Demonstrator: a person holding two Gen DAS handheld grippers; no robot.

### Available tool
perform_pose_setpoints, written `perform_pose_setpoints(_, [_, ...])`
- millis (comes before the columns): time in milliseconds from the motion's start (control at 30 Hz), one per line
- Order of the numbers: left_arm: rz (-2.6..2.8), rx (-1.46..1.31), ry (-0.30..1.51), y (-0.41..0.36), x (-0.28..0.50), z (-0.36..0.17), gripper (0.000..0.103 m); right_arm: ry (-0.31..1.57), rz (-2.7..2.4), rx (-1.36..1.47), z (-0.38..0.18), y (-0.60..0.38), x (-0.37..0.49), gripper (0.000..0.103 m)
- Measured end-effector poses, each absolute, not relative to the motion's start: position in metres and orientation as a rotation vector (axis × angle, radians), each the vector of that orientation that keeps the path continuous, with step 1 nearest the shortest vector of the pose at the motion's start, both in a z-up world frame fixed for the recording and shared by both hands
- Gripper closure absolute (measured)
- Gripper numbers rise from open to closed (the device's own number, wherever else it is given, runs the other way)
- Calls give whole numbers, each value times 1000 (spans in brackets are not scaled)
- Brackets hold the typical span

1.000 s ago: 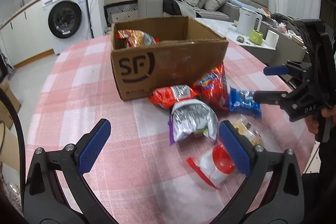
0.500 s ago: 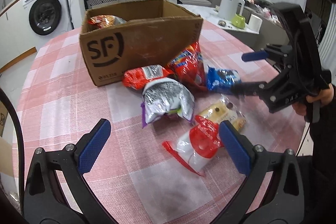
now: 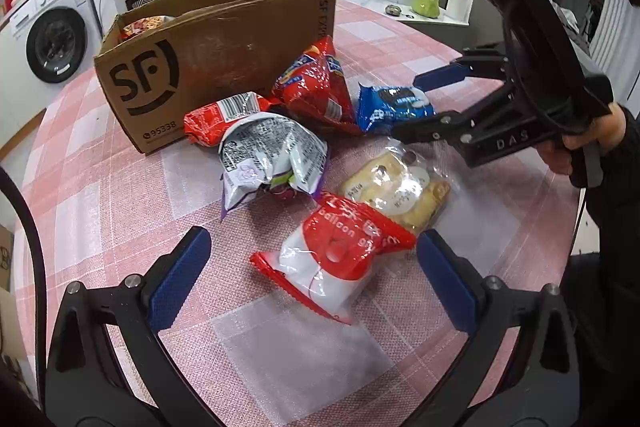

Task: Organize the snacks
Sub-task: 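Grasp the red-white balloon bag with the left gripper while the right gripper grasps the blue Oreo pack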

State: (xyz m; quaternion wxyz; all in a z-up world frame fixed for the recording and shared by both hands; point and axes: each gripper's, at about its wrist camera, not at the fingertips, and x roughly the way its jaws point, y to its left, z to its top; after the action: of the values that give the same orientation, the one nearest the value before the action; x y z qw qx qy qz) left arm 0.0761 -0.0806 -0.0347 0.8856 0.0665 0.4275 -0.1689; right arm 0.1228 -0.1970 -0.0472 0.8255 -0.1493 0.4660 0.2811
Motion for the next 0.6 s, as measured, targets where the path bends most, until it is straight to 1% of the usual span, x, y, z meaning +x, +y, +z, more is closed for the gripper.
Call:
perform_pose_setpoints(100, [-355,148,908,-81,77,-39,1,990,601,-312,-48,-196,124,30])
perform_pose_setpoints(200, [-358,140,923,-77,80,-43,3,984,602,-315,-48,-196,123,30])
perform_pose_setpoints(300, [-365,122,941,-73,82,-48,12,981,605,-311,-48,-195,123,31])
perform_pose_setpoints(367, [-373,108,961,-70,84,-52,26,980,610,-308,-47,-196,122,31])
perform_pose_setpoints(433, [-385,87,959,-68,85,-53,31,975,613,-307,-46,-196,122,31])
perform_pose_setpoints(467, [-388,81,955,-67,85,-52,37,974,615,-305,-45,-196,121,31])
perform_pose_setpoints(600, [-409,74,943,-64,84,-51,45,972,613,-308,-45,-195,121,31])
